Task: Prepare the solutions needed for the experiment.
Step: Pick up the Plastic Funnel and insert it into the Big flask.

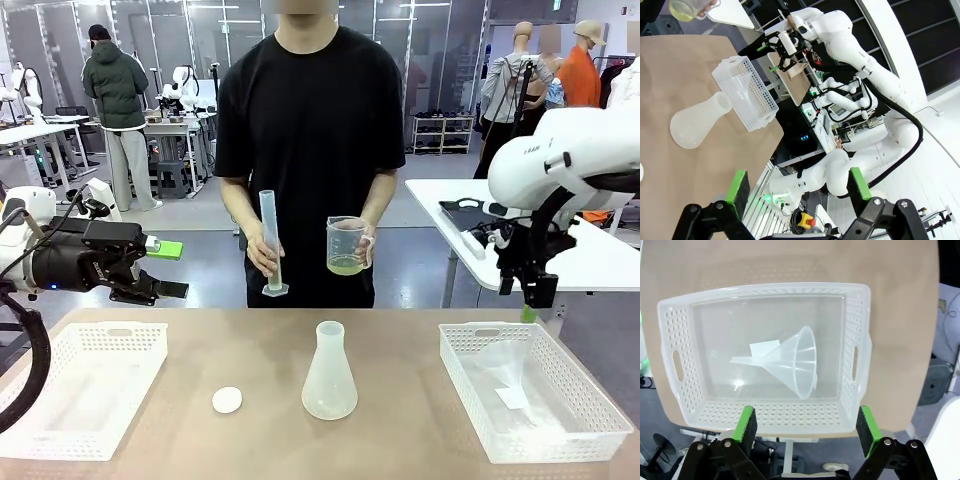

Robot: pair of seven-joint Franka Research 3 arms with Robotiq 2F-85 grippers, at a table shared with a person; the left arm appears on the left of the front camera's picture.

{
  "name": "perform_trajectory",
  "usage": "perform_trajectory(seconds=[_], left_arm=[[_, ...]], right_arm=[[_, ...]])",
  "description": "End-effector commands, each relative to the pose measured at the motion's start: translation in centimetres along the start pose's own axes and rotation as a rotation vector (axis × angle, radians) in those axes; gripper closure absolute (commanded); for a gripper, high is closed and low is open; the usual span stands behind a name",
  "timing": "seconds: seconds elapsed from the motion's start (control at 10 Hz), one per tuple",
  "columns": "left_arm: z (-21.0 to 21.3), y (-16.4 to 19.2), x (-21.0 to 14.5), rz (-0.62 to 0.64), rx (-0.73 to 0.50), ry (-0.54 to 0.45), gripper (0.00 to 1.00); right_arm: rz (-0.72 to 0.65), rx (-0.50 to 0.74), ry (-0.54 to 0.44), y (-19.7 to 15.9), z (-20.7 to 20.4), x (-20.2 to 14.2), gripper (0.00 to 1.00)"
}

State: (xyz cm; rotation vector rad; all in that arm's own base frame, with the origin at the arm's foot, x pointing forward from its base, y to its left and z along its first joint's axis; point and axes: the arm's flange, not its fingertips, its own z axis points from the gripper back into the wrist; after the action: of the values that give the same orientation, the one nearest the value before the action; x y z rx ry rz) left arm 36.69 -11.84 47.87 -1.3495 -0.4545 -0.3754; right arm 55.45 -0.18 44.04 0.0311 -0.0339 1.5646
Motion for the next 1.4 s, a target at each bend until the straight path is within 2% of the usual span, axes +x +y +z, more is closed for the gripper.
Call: perform_trajectory(seconds=[0.0, 0.6, 1.2, 1.3], left_arm=[[-0.2, -0.2, 0.1, 0.01, -0.022, -0.015, 0.0], [-0.2, -0.2, 0.1, 0.01, -0.022, -0.015, 0.0], [-0.2, -0.2, 0.1, 0.01, -0.022, -0.015, 0.0], [-0.2, -0.2, 0.1, 0.01, -0.022, -0.015, 0.0]], right_arm=[[0.022, 0.059, -0.026, -1.4, -1.3, -0.5, 0.0], [0.037, 0.188, -0.088, -1.4, -5.9, -0.8, 0.0], [0.039, 0.27, -0.079, -1.7, -9.3, -1.0, 0.0], [0.04, 0.265, -0.068, -1.6, -9.4, -1.0, 0.14]])
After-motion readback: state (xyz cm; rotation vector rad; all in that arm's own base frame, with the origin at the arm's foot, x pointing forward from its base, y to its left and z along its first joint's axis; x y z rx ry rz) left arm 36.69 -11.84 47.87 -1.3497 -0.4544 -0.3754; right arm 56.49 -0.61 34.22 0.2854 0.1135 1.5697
